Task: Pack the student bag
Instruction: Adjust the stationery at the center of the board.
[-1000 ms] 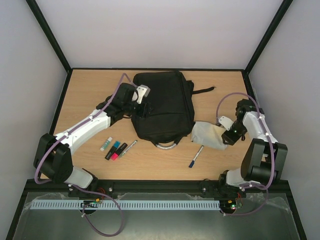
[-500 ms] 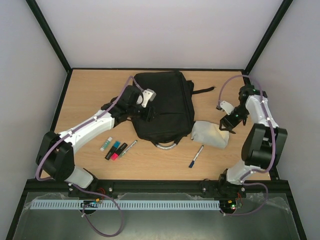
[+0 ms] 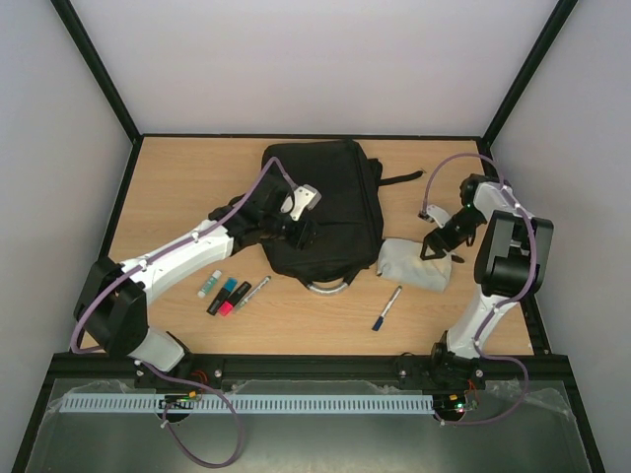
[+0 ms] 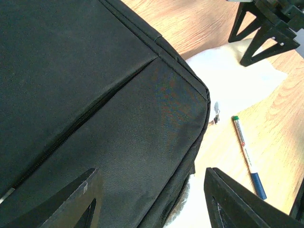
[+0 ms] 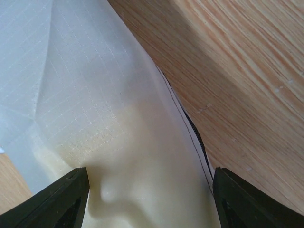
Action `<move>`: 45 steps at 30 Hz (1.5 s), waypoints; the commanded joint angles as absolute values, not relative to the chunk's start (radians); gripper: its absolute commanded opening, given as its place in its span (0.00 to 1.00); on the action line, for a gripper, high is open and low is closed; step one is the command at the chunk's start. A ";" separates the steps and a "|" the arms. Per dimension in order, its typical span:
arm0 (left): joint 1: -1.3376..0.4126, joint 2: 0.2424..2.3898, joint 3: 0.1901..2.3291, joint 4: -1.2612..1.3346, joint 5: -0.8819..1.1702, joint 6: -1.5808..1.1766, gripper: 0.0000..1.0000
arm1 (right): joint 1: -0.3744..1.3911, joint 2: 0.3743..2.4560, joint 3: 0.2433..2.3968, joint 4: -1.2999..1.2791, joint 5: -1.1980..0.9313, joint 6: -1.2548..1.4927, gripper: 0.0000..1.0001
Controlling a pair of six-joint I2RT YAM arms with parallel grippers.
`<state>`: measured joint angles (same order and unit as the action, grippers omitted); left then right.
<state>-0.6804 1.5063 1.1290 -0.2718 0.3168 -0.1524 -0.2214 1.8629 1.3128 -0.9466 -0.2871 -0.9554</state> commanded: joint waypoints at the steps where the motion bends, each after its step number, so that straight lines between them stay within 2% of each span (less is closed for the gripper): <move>1: -0.691 1.523 1.155 -0.288 0.333 -0.138 0.61 | -0.221 1.906 1.291 -0.930 -0.316 -0.938 0.71; 4: -0.698 1.528 1.157 -0.290 0.337 -0.137 0.61 | -0.220 1.921 1.282 -0.903 -0.309 -0.926 0.67; 8: -0.705 1.538 1.157 -0.290 0.325 -0.136 0.60 | -0.220 1.946 1.291 -0.913 -0.325 -0.917 0.46; 13: -0.707 1.538 1.152 -0.286 0.325 -0.134 0.60 | -0.220 1.857 1.279 -0.913 -0.371 -0.930 0.19; 16: -0.707 1.543 1.148 -0.282 0.326 -0.132 0.60 | -0.219 1.777 1.268 -0.919 -0.420 -0.922 0.08; 21: -0.707 1.551 1.140 -0.272 0.329 -0.132 0.60 | -0.210 1.573 1.171 -0.915 -0.492 -1.004 0.05; 26: -0.707 1.558 1.138 -0.268 0.328 -0.132 0.60 | -0.195 1.272 0.936 -0.767 -0.461 -1.141 0.01; 30: -0.707 1.560 1.139 -0.259 0.332 -0.140 0.60 | -0.194 1.132 0.745 -0.682 -0.409 -1.252 0.01; 34: -0.709 1.562 1.144 -0.261 0.336 -0.141 0.60 | -0.194 1.135 0.744 -0.762 -0.397 -1.264 0.04; 37: -0.709 1.562 1.144 -0.261 0.335 -0.140 0.60 | -0.194 1.178 0.803 -0.870 -0.415 -1.256 0.20; 41: -0.710 1.562 1.138 -0.257 0.339 -0.143 0.60 | -0.194 1.285 0.919 -0.915 -0.423 -1.120 0.50; 45: -0.715 1.570 1.139 -0.259 0.354 -0.143 0.60 | -0.195 1.476 1.083 -0.972 -0.423 -0.990 0.63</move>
<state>-0.7025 1.5467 1.1290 -0.2710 0.3248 -0.1417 -0.1967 1.3327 0.9493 -0.8524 -0.4038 -1.1149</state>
